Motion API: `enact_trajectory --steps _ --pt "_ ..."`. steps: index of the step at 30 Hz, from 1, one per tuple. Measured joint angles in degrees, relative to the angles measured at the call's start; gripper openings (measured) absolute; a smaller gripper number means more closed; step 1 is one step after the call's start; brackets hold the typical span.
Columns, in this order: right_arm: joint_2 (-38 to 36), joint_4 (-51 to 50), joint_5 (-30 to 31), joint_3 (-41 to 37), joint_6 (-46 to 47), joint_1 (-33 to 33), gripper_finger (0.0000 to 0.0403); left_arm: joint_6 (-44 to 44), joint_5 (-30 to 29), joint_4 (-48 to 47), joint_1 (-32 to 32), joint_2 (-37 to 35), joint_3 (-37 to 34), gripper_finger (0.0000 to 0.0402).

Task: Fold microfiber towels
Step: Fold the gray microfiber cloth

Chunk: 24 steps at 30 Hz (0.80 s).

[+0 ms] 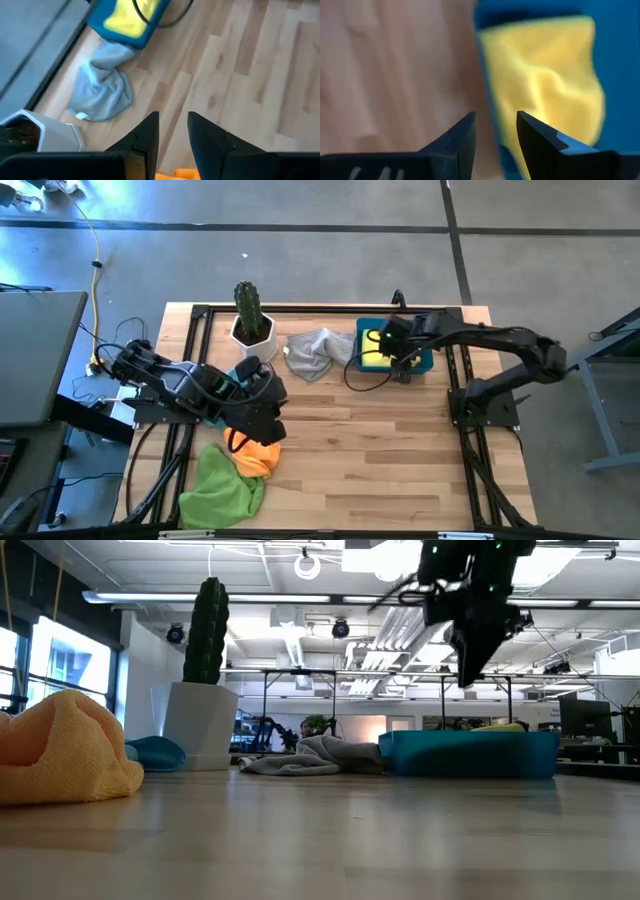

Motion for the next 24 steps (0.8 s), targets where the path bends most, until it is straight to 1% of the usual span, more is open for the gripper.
enact_trajectory --steps 2,5,8,12,14,18,21,24 --pt "-1.50 1.27 -2.49 0.00 3.28 1.86 0.0133 0.04 3.05 -0.02 0.00 0.04 0.00 0.0092" --pt "-3.05 5.29 -5.33 0.00 6.35 5.87 0.0133 0.01 9.47 -0.02 0.00 0.09 0.00 0.0092" --pt "-3.49 10.40 -5.68 0.00 7.84 10.76 0.0133 -1.39 13.42 -0.03 0.43 1.16 0.01 0.0092" --pt "-3.19 16.80 -5.34 -0.01 9.35 16.66 0.0133 -3.57 16.26 -2.02 0.52 2.64 0.00 0.0092" --pt "-2.74 18.78 -2.82 -0.11 9.25 19.24 0.0133 -4.98 18.49 -4.03 0.38 3.43 -0.02 0.0092" --pt "-0.58 24.45 4.73 -0.13 8.52 22.54 0.0133 -7.52 22.49 -5.41 -1.01 5.16 -0.07 0.0092" --pt "2.85 28.90 7.66 -0.13 7.71 23.05 0.0133 -10.35 23.92 -5.21 -2.60 5.40 -0.07 0.0092" --pt "7.08 32.89 9.30 -0.13 7.78 21.70 0.0136 -14.64 23.22 -3.57 -4.18 5.38 -0.05 0.0092"
